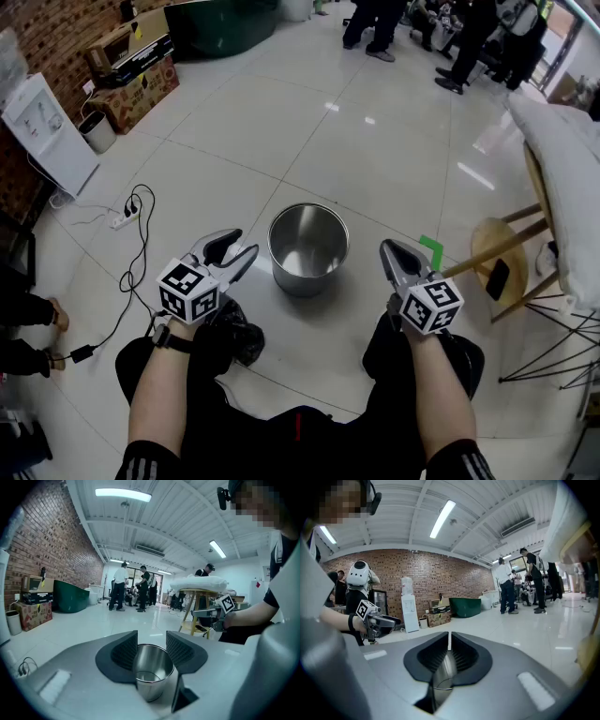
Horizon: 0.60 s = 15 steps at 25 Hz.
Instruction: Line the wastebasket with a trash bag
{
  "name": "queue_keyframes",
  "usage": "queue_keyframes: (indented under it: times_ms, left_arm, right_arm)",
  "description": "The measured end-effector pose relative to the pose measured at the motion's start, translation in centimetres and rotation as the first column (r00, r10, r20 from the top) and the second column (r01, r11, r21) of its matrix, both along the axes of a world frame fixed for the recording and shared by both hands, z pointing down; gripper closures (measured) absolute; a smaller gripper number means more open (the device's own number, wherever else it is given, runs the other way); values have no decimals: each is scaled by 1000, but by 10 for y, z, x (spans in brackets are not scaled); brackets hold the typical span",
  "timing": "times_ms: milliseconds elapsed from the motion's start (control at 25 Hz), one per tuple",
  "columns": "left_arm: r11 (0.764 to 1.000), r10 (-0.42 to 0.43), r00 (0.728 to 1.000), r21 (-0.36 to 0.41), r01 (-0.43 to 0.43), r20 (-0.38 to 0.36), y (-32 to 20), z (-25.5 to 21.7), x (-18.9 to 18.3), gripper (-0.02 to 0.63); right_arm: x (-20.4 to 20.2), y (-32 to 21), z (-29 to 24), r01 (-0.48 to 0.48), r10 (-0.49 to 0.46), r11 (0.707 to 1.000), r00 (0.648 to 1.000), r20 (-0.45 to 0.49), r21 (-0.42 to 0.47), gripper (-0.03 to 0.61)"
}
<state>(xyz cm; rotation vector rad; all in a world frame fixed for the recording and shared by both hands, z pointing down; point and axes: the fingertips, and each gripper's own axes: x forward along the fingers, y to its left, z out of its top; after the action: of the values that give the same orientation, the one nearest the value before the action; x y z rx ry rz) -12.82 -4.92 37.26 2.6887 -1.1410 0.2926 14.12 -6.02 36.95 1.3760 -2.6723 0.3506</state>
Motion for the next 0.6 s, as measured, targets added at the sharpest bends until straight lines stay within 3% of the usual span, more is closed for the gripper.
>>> queue_keyframes:
  times_ms: [360,600]
  left_arm:
    - [1000,-7,1000,17,6,28,5,-13,-31,431]
    - [999,-46,999,27,45,19,8,-34,-59,431]
  right_arm:
    - [-44,-1,-11,87,-87,996,996,5,5,474]
    - [-108,0,-11,211,-211,977,977,5,2,465]
